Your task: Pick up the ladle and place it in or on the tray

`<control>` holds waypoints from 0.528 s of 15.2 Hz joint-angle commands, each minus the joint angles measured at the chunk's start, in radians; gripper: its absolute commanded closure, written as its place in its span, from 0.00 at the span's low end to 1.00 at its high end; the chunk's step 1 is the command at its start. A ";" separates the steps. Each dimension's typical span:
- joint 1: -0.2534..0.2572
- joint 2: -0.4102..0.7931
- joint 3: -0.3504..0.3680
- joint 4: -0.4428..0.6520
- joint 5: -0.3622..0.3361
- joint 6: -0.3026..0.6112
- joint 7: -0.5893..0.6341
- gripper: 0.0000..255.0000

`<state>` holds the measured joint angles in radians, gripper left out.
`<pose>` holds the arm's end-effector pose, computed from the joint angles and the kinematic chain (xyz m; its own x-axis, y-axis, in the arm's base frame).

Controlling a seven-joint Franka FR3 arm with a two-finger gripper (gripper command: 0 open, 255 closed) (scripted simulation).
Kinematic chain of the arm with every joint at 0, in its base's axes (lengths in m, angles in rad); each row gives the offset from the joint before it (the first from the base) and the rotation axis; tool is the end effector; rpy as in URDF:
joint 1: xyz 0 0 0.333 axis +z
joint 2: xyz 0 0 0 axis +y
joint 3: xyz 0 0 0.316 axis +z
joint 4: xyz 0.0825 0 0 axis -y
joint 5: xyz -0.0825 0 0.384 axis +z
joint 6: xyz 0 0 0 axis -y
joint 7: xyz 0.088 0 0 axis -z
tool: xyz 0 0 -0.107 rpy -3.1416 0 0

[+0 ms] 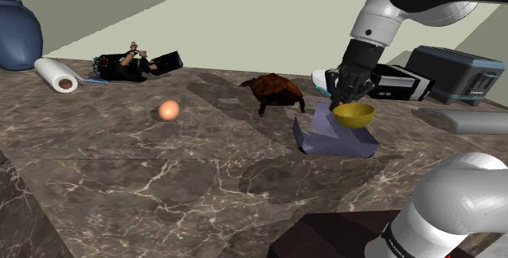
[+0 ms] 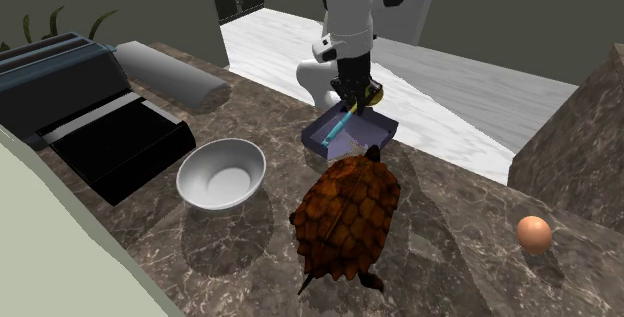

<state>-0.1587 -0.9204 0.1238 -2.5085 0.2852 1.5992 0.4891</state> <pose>0.2773 0.0288 0.5590 0.8378 -0.5399 -0.0810 -0.5454 -0.8213 -0.1671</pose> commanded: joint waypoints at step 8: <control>0.003 -0.017 0.011 -0.090 0.012 0.073 -0.013 1.00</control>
<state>-0.1553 -0.9368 0.1352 -2.5963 0.2968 1.6700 0.4763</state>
